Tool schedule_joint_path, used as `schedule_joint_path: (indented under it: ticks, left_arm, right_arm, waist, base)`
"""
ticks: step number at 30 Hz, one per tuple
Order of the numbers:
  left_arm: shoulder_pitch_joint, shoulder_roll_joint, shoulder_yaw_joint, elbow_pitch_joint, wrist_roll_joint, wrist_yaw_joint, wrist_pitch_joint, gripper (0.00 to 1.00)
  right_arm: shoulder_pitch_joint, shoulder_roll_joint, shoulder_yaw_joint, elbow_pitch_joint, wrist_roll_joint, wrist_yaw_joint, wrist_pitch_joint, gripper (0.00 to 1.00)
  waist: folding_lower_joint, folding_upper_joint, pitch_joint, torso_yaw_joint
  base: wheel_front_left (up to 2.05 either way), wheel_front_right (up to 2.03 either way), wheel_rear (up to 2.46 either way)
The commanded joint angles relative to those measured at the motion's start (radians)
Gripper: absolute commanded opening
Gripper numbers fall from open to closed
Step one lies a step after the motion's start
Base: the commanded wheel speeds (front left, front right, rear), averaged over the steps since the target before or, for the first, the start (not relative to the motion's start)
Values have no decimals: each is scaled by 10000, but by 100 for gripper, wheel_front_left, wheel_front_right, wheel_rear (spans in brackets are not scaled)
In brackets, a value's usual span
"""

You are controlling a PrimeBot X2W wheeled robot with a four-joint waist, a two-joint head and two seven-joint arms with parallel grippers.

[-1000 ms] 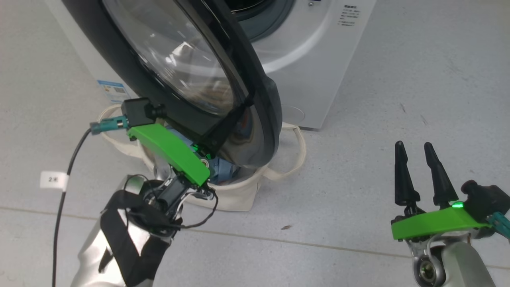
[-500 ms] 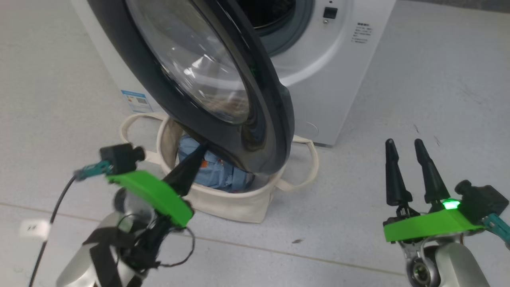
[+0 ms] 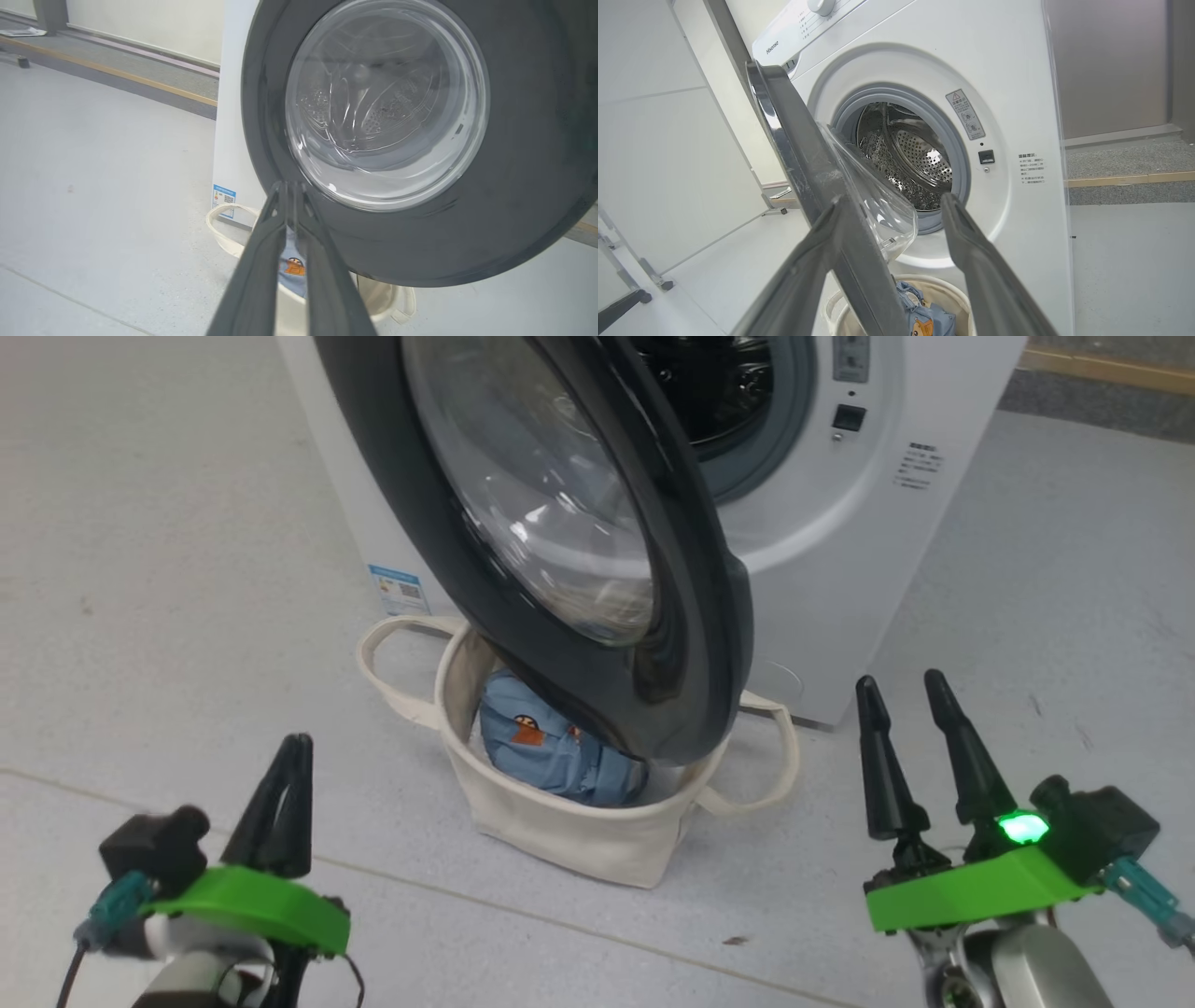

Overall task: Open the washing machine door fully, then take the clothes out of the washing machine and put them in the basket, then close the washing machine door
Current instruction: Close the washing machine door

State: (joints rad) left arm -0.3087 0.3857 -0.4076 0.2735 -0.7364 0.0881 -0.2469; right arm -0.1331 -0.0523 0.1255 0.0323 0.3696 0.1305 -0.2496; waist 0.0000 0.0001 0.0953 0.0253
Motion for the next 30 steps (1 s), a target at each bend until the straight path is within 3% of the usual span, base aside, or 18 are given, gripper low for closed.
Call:
schedule_joint_path:
  ticks: [1,2,4,12,17,30]
  left_arm:
    - [-93,240,685,-419,345,262,-128,81]
    - [117,117,926,-493,489,444,-137,100]
    - [713,-457,1777,-805,631,448,-144,100]
    - [1825,-1317,3251,-1468,2765,12,-147,100]
    - [2214,-1642,3498,-1704,3552,-625,-147,100]
    - [2370,-2466,4145,-1357,4671,-1487,-148,100]
  right_arm:
    - [67,20,331,-419,-42,2,-122,100]
    - [120,20,434,-456,-28,2,-122,100]
    - [241,20,1030,-634,124,2,-122,100]
    - [502,20,1396,-796,-52,2,-122,100]
    - [588,20,1429,-769,-92,2,-122,100]
    - [589,20,1518,-858,-31,2,-122,100]
  waist:
    - [0,-1,-69,161]
    - [0,-1,-78,193]
    - [0,-1,-108,330]
    - [0,-1,-230,424]
    - [0,-1,-314,419]
    - [0,-1,-298,429]
  base:
    - [0,0,0]
    - [0,0,0]
    - [0,0,0]
    - [0,0,0]
    - [0,0,0]
    - [0,0,0]
